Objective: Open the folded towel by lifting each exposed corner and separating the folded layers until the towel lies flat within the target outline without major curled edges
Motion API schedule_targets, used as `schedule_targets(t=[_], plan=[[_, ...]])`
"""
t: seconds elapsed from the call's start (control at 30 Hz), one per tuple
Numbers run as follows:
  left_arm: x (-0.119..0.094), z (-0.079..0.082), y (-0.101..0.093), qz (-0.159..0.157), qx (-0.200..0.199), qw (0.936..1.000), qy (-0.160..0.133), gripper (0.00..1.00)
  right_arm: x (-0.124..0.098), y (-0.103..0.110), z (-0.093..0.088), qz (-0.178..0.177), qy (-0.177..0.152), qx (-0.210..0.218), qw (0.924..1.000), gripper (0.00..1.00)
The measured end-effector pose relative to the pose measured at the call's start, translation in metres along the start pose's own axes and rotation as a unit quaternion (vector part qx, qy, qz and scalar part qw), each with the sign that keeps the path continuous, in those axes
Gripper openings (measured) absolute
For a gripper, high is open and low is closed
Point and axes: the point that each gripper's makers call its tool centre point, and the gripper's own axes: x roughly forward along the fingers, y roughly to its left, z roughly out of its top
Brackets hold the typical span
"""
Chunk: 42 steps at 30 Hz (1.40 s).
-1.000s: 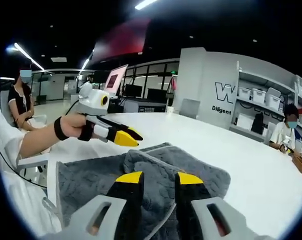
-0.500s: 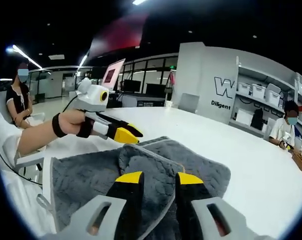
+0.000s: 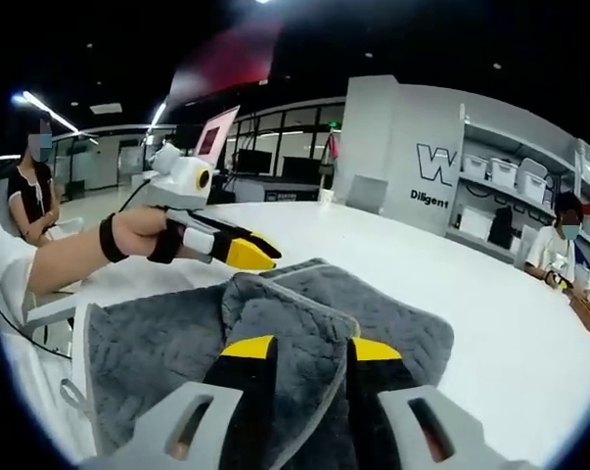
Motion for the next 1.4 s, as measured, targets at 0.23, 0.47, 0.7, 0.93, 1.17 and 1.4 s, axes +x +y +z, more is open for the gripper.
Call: schedule_targets(t=[0.23, 0.47, 0.7, 0.93, 1.17, 1.4], plan=[[0.004, -0.006, 0.005, 0.003, -0.004, 1.0, 0.007, 0.28, 0.003, 0.001, -0.007, 0.001, 0.007, 0.005, 1.0, 0.23], [0.009, -0.006, 0.009, 0.009, -0.017, 0.9998, 0.005, 0.28, 0.007, 0.001, -0.008, -0.002, 0.008, 0.009, 0.9999, 0.23], [0.012, -0.012, 0.018, 0.021, -0.023, 0.9994, 0.015, 0.25, 0.011, 0.003, -0.007, 0.0, 0.01, 0.008, 0.9999, 0.24], [0.014, -0.017, 0.022, 0.028, -0.024, 0.999, 0.026, 0.26, 0.011, 0.01, -0.009, 0.009, 0.01, 0.014, 0.9998, 0.22], [0.016, -0.017, 0.026, 0.03, -0.026, 0.9989, 0.026, 0.27, 0.007, 0.012, -0.011, 0.007, 0.008, 0.015, 0.9998, 0.23], [0.024, -0.02, 0.033, 0.034, -0.027, 0.9986, 0.03, 0.29, 0.008, 0.007, -0.016, 0.007, 0.015, 0.019, 0.9997, 0.23]])
